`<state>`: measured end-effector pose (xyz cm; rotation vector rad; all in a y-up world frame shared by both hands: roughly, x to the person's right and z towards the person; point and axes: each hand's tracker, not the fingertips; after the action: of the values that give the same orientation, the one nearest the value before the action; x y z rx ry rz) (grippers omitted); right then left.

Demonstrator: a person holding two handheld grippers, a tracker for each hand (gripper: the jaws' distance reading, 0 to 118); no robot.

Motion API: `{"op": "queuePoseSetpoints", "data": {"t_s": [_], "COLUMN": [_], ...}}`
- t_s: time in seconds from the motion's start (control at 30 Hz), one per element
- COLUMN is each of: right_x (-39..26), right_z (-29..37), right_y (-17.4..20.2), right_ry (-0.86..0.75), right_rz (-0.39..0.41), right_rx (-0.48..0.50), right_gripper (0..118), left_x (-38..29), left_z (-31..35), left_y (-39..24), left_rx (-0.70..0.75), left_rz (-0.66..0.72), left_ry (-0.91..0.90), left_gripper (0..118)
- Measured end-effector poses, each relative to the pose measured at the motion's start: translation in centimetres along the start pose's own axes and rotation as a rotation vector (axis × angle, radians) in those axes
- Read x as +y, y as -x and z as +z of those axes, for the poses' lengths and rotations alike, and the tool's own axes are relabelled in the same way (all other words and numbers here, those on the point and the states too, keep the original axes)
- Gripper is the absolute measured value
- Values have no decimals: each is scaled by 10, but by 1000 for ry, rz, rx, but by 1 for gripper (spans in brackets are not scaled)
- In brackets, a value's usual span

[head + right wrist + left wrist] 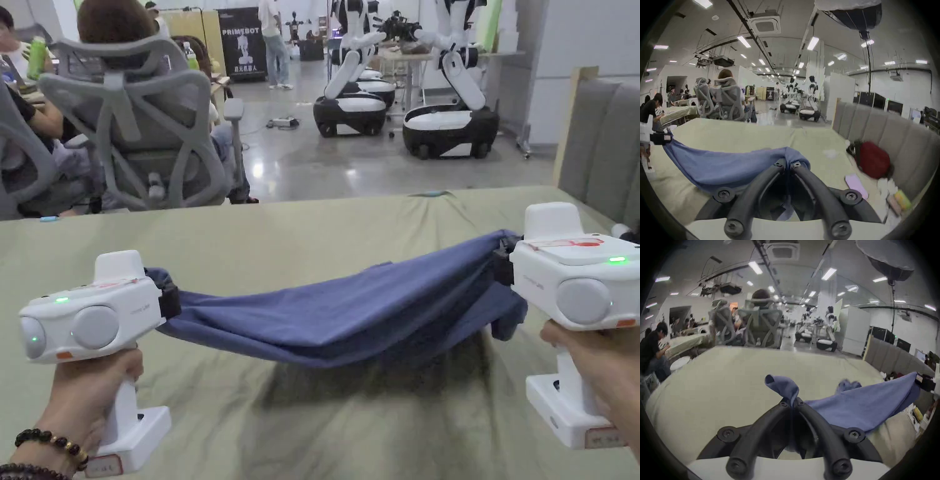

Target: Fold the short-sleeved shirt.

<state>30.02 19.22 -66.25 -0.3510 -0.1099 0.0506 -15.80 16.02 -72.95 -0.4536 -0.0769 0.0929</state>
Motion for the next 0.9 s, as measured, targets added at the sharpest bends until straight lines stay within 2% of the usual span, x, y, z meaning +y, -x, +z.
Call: {"op": "queuePoseSetpoints", "data": {"t_s": [0.07,0.2,0.33,0.4,0.47,0.5,0.53,0.57,0.6,0.63,0.67,0.77,0.8,0.83,0.87,0.9], "right_x": [-37,-100,-147,-155,-152,-148,-144,-140,-136,-132,-128,-117,-115,-113,-107,-105], "right_z": [23,59,53,47,49,50,52,53,56,60,67,73,75,77,79,79], "right_y": [-3,-6,-8,-10,-15,-16,-15,-16,-16,-16,-15,-11,-9,-7,-5,-3], "right_ry": [65,214,389,399,388,381,368,354,340,314,249,235,224,188,166,165], "right_rz": [1,17,62,50,30,24,26,48,72,79,73,50,37,19,19,24], "right_rx": [25,-21,-48,-38,-40,-39,-42,-54,-69,-66,-57,-29,-30,-19,-6,-6], "right_gripper": [4,4,4,5,12,12,30,64,96,118,118,109,102,81,51,21], "left_x": [-41,-100,-133,-136,-128,-124,-120,-116,-113,-112,-110,-102,-102,-101,-100,-101], "left_z": [26,66,60,47,49,51,51,52,52,56,60,67,75,79,81,82], "left_y": [0,-8,-15,-10,-11,-10,-5,-3,-2,-3,-3,-5,-10,-10,-11,-11], "left_rx": [12,20,67,74,94,96,97,95,101,115,124,137,149,153,148,152], "left_rz": [-6,-41,-74,-57,-66,-49,-31,-21,-19,-19,-22,-27,-21,-16,-17,-19], "left_ry": [67,165,279,302,284,268,256,244,241,231,214,165,154,115,85,82], "left_gripper": [0,0,0,2,6,6,18,41,73,109,118,106,95,62,24,0]}}
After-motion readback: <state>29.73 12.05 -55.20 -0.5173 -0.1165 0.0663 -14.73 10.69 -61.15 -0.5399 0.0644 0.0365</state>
